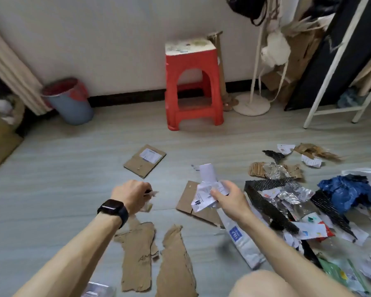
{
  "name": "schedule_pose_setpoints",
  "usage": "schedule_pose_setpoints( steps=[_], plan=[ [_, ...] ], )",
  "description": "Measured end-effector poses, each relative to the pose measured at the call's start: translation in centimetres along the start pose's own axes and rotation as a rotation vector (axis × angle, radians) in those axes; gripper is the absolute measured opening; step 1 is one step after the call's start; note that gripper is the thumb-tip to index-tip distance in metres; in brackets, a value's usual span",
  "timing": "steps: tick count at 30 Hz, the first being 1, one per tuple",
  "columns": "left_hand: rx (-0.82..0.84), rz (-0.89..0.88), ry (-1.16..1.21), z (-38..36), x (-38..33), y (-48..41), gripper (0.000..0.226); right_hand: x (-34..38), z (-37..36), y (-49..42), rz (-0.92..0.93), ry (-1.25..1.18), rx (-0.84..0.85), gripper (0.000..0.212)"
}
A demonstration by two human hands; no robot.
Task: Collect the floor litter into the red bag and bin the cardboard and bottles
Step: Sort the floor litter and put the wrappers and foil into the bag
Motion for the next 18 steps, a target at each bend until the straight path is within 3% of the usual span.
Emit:
schedule_pose_setpoints(
  steps=[4,10,18],
  plan=[
    [-0.089,0.166,0.022,5.5,9.7,5.6,0.018,11.2,-6.2,2.1,0.302,0.207,0.235,0.027],
    [-0.238,0.590,0.322,6.8,23.3,18.5,0.013,21.9,-16.5,9.9,0.634,0.404,0.496,0.007],
    [-0.237,1.007,0.478,0.0,31.4,35.5,0.012,24.4,-30.1,23.4,0.776,0.380,0.761,0.019]
  ],
)
Point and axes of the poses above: each hand's wrist, its own y-axis away from the middle knuckle, its own z-axis out of the back of the hand, x = y × z, the point moved 4 cm from there along -y, towards the middle knuckle, and after that the axes turned 9 degrees about -x, right-handed, at the moved point
